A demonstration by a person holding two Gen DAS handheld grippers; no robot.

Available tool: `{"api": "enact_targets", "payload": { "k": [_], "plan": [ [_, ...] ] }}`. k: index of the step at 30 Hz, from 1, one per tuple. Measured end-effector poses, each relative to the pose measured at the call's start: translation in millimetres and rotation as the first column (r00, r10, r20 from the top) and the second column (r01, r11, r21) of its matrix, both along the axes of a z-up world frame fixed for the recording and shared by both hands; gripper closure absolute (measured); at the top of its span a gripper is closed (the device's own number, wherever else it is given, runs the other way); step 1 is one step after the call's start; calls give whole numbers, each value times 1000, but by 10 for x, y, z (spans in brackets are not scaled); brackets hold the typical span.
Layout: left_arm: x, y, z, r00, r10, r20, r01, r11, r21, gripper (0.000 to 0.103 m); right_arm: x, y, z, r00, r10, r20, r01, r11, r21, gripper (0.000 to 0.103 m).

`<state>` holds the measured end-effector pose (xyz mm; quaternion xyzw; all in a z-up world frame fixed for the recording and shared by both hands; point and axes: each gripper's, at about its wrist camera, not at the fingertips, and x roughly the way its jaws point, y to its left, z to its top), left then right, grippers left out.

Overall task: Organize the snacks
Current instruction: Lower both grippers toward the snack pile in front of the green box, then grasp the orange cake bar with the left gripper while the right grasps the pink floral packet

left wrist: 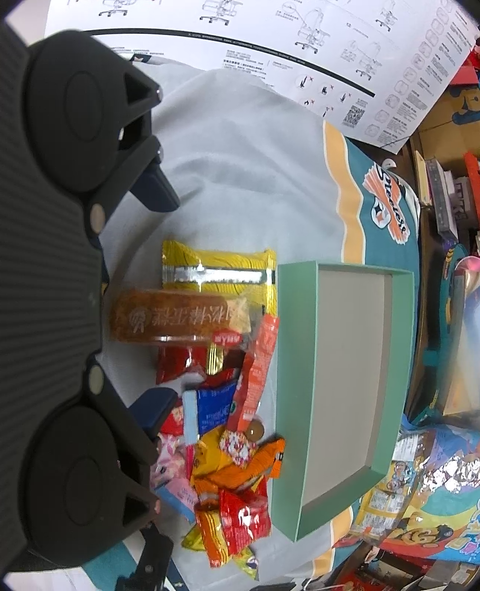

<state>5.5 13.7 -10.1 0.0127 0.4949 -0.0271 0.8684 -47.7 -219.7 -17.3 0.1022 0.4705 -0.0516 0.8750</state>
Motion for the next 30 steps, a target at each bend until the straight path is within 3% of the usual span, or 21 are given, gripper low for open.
{"api": "enact_targets", "payload": {
  "k": [8, 10, 14, 16, 19, 21, 24, 26, 30],
  "plan": [
    [56, 124, -215, 998, 34, -49, -34, 999, -18, 0, 2, 38, -78, 999, 33, 18, -34, 998, 45, 0],
    [72, 122, -257, 998, 31, -46, -31, 999, -10, 0, 35, 62, -133, 999, 44, -12, -44, 998, 41, 0],
    [106, 123, -329, 999, 27, -47, -28, 1000, -14, 0, 93, 86, -265, 994, 77, -79, -66, 989, 130, 0],
    [114, 115, -342, 999, 20, -39, -21, 1000, -19, 3, 98, 137, -310, 992, 94, -84, -80, 985, 150, 0],
    [139, 95, -360, 1000, 6, -25, -7, 999, -32, 19, 133, 244, -370, 987, 131, -96, -115, 981, 156, 0],
    [160, 93, -382, 1000, -10, -30, 8, 999, -52, 38, 166, 347, -421, 982, 154, -108, -137, 979, 153, 5],
    [168, 122, -411, 999, -30, -34, 26, 994, -103, 55, 210, 472, -474, 978, 174, -116, -157, 977, 147, 25],
    [173, 160, -433, 999, -29, -41, 24, 992, -121, 55, 256, 540, -503, 976, 182, -123, -165, 977, 137, 43],
    [173, 257, -461, 998, -17, -54, 9, 989, -150, 49, 357, 662, -571, 969, 201, -144, -182, 974, 136, 45]
  ]
}}
